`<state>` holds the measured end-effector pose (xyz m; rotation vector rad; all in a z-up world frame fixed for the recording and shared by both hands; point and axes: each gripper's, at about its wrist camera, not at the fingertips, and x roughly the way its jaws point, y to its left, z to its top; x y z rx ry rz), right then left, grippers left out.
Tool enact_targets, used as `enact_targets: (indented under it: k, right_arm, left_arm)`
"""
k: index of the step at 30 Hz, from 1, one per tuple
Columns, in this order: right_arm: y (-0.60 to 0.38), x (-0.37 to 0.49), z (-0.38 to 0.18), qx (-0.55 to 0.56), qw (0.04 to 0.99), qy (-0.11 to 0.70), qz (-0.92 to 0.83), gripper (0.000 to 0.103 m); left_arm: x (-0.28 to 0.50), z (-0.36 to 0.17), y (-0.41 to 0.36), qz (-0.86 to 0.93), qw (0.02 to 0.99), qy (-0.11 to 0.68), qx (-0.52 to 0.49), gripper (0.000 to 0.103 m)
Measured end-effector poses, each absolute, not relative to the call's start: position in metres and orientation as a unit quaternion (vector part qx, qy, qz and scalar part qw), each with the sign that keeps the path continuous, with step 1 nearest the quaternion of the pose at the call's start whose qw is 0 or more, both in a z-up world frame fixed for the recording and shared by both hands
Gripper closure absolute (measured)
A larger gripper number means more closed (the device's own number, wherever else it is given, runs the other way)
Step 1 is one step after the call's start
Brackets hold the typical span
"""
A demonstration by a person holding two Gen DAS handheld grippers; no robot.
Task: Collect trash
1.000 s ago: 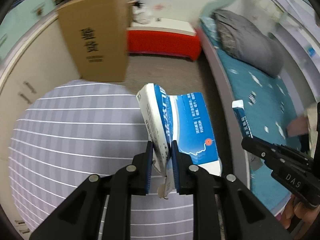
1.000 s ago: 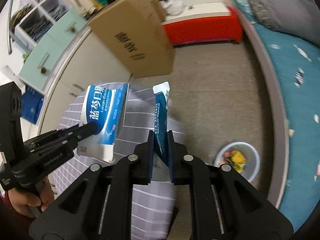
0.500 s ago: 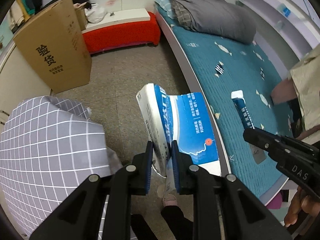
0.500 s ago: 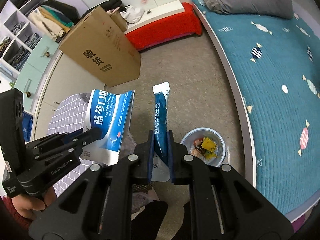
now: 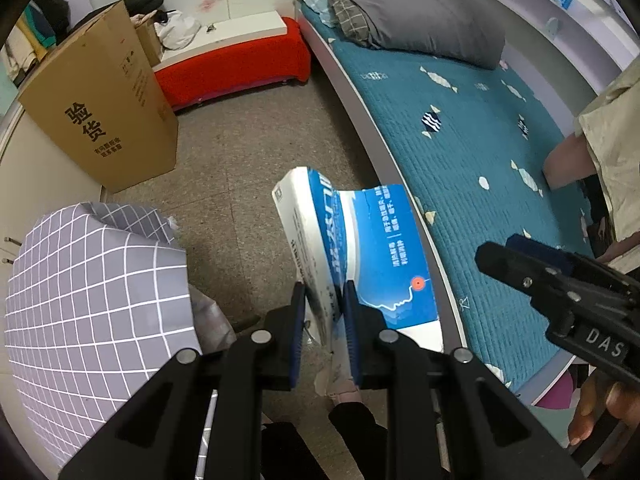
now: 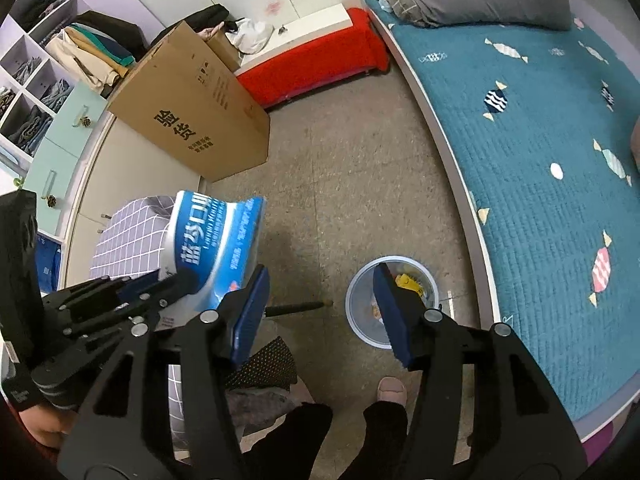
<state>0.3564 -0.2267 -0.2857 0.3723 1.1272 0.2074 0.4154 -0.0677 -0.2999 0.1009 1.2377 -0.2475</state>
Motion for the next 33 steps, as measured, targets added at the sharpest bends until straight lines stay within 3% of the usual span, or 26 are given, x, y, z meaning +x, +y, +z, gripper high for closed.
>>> enact_targets:
  k: [14, 18, 22, 33]
  right_arm:
    - [-0.263, 0.342, -0.27, 0.191, 0.842, 0.5, 0.067, 0.041]
    - [-0.272, 0.338, -0.265, 0.194, 0.848, 0.49, 0.059, 0.04]
    - [-0.277, 0.336, -0.261, 0.192, 0.85, 0.488, 0.057, 0.04]
    - [-0.255, 0.312, -0.237, 0.173, 0.861, 0.472, 0.074, 0.039]
  left_arm:
    - [0.412, -0.302, -0.113, -0.146, 0.797, 0.581, 0.081, 0.084]
    - [0.413, -0.301, -0.123, -0.151, 0.797, 0.579, 0.085, 0.079]
    - [0.411, -0.298, -0.128, -0.148, 0.797, 0.58, 0.085, 0.045]
    - [0.381, -0.242, -0.086, -0.106, 0.837, 0.535, 0.046, 0.032]
